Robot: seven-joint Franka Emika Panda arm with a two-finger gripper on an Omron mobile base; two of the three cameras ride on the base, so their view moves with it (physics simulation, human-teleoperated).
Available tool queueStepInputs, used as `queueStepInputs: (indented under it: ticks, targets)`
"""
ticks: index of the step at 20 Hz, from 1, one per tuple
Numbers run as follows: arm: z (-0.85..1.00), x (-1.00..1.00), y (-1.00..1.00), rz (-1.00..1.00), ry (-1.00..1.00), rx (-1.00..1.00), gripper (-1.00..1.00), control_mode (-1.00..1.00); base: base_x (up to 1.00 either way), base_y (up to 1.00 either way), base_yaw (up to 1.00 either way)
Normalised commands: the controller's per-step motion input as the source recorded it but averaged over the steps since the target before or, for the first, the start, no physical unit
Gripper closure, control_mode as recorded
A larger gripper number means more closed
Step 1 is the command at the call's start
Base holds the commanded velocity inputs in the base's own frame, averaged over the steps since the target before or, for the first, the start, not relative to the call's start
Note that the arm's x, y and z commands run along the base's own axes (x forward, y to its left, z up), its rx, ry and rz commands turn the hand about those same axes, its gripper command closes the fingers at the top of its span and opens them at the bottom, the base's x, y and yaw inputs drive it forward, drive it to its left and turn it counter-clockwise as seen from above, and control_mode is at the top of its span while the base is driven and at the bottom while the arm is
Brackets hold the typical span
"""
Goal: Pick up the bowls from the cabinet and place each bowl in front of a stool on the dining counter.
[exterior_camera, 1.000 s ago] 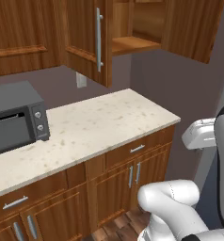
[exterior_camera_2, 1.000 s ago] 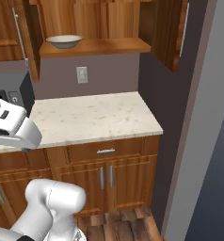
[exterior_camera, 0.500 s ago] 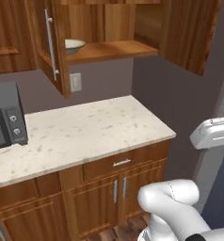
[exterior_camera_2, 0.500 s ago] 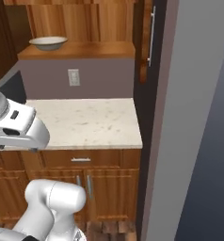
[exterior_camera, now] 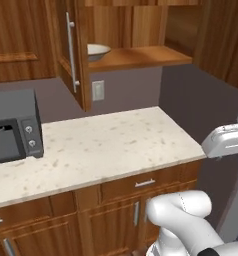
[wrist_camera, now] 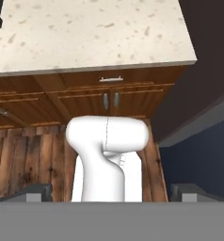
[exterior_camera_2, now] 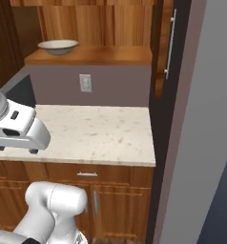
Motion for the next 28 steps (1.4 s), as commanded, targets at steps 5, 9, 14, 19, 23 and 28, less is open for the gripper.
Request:
queueStepInputs:
  ticks: [5,9,14,19,23,28]
  targets:
    - [0.00,0.00,0.00,0.00,0.00,0.00,-1.00,1.00,0.21,0.28,0.15]
    - [0.00,0.00,0.00,0.00,0.00,0.00,-1.00,1.00,0.12,0.39,0.14]
    - [0.00,0.00,0.00,0.00,0.00,0.00,-1.00,1.00,0.33,0.33,0.18]
    - [0.00,0.00,0.00,0.00,0.00,0.00,-1.00,1.00,0.55,0.01,0.16]
    - [0.00,0.00,0.00,0.00,0.00,0.00,-1.00,1.00,0.46,0.00,0.09]
    - [0.00,0.00,0.00,0.00,0.00,0.00,-1.00,1.00,0.40,-0.19,0.03]
